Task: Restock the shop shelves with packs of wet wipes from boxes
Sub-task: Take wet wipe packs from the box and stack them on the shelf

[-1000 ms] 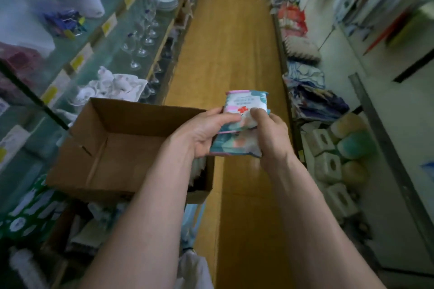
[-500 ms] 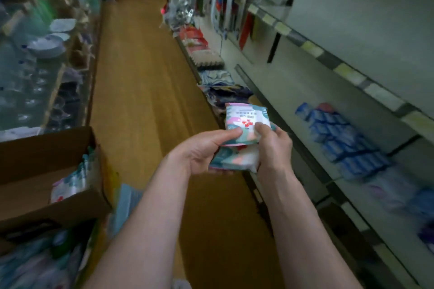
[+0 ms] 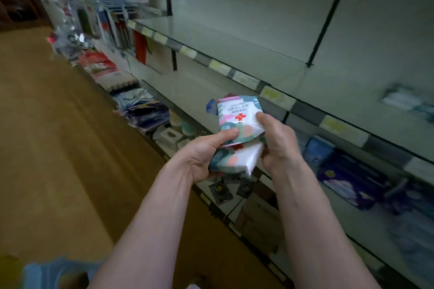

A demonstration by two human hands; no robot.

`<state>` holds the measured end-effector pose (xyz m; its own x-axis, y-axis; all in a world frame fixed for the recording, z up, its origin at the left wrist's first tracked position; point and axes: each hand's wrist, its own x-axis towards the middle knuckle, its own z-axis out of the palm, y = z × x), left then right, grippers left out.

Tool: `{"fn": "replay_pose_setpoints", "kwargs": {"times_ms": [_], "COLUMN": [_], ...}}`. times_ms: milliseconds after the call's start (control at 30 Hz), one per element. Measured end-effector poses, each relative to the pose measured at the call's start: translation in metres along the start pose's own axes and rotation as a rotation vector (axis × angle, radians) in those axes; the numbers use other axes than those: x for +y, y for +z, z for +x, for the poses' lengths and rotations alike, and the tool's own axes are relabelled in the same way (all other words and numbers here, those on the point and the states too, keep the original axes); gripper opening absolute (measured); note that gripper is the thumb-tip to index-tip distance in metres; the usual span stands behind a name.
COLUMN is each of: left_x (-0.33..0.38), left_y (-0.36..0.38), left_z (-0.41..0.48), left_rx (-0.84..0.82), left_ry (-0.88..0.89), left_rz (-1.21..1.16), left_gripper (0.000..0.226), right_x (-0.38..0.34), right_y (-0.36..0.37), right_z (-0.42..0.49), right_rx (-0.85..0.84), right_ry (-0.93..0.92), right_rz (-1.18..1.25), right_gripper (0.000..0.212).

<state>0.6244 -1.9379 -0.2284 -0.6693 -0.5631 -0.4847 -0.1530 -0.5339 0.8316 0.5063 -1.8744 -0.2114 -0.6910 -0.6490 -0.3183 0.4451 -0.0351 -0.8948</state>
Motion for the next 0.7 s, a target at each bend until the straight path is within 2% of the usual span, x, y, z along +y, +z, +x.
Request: {"fn": "replay_pose_setpoints", "kwargs": {"times_ms": [67, 133, 233, 400, 500, 633, 700], "left_x": [0.006, 0.013, 0.026, 0.063, 0.085, 0.102, 0.107], "left_y": [0.020, 0.041, 0.066, 0.096, 0.117, 0.149, 0.163], "left_z": [0.017, 0.037, 0.071, 0.117, 0.139, 0.168, 0.180], "left_rx": [-0.085, -0.142, -0.138, -0.215, -0.306, -0.378, -0.381], "left_ry": [0.014, 0.023, 0.027, -0.023, -0.050, -0.021, -0.002], "left_rz": [-0.019, 0.016, 0.126, 0.247, 0.300, 0.329, 0.397], "left_gripper": [0.048, 0.051, 0.042, 0.014, 0.019, 0.036, 0.042], "right_x": [-0.012, -0.025, -0.043, -0.083, -0.105, -0.122, -0.124], "right_y": [-0.012, -0.023, -0.038, -0.068, -0.080, -0.089, -0.096], "right_z": [0.012, 0.024, 0.044, 0.085, 0.104, 0.125, 0.132], "right_rx": [0.079, 0.179, 0.263, 0.304, 0.329, 0.544, 0.588], "right_ry": [-0.042, -0.111, -0.155, -0.110, -0.169, -0.290, -0.297], "right_rz": [0.063, 0.123, 0.154, -0.012, 0.023, 0.118, 0.165], "right_gripper": [0.006, 0.004, 0.003, 0.014, 0.015, 0.018, 0.019]}}
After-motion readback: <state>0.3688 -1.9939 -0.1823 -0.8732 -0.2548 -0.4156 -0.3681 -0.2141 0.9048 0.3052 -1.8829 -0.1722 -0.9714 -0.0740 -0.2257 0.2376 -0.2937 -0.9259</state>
